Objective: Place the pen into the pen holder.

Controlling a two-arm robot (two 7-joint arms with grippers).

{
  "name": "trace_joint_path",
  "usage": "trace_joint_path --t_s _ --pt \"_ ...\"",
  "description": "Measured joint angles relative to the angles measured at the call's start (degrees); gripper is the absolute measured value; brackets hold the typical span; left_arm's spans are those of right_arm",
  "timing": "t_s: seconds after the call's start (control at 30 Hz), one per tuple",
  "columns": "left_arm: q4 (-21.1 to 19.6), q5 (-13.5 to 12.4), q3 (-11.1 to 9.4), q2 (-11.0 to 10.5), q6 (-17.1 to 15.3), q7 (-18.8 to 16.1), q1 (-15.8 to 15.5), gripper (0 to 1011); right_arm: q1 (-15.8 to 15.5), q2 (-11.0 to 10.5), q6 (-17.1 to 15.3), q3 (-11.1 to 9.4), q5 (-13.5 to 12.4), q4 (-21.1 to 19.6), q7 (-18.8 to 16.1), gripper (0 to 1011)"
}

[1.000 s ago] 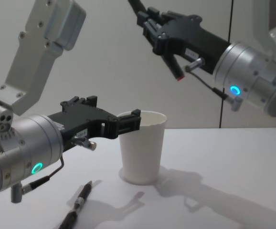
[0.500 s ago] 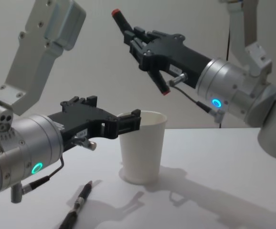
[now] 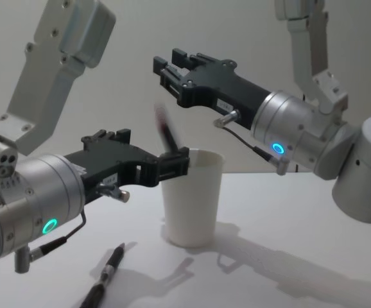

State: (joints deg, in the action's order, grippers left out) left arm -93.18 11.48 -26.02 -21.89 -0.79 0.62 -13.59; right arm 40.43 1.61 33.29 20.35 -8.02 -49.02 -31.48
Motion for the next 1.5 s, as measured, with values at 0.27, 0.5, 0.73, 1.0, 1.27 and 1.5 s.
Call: trace_joint_path --t_s 0.27,0.5,0.73,1.0,1.27,1.5 --pt "0.00 0.00 0.00 0.00 0.00 0.00 0.00 1003 0.95 0.51 0.82 0.19 -0.21 2.19 -0.15 577" --pt "0.00 0.00 0.00 0.00 0.00 0.00 0.00 1003 1.31 0.70 1.31 0.28 -0.35 3.08 -0.12 777" --pt "0.00 0.00 0.00 0.00 0.00 0.00 0.00 1003 1.20 0.67 1.53 0.33 -0.48 2.91 0.29 997" --pt "0.00 0.00 0.00 0.00 0.00 0.00 0.00 1003 -0.54 -0.01 0.77 0.42 -0.12 -0.44 2.09 1002" --pt "0.00 0.00 0.00 0.00 0.00 0.00 0.00 1003 -3.80 -1.26 -1.45 0.56 1.76 -6.51 6.44 1002" --pt "0.00 0.00 0.00 0.00 0.00 0.00 0.00 1003 -8.01 -2.93 -4.64 0.74 4.02 -13.82 12.15 1001"
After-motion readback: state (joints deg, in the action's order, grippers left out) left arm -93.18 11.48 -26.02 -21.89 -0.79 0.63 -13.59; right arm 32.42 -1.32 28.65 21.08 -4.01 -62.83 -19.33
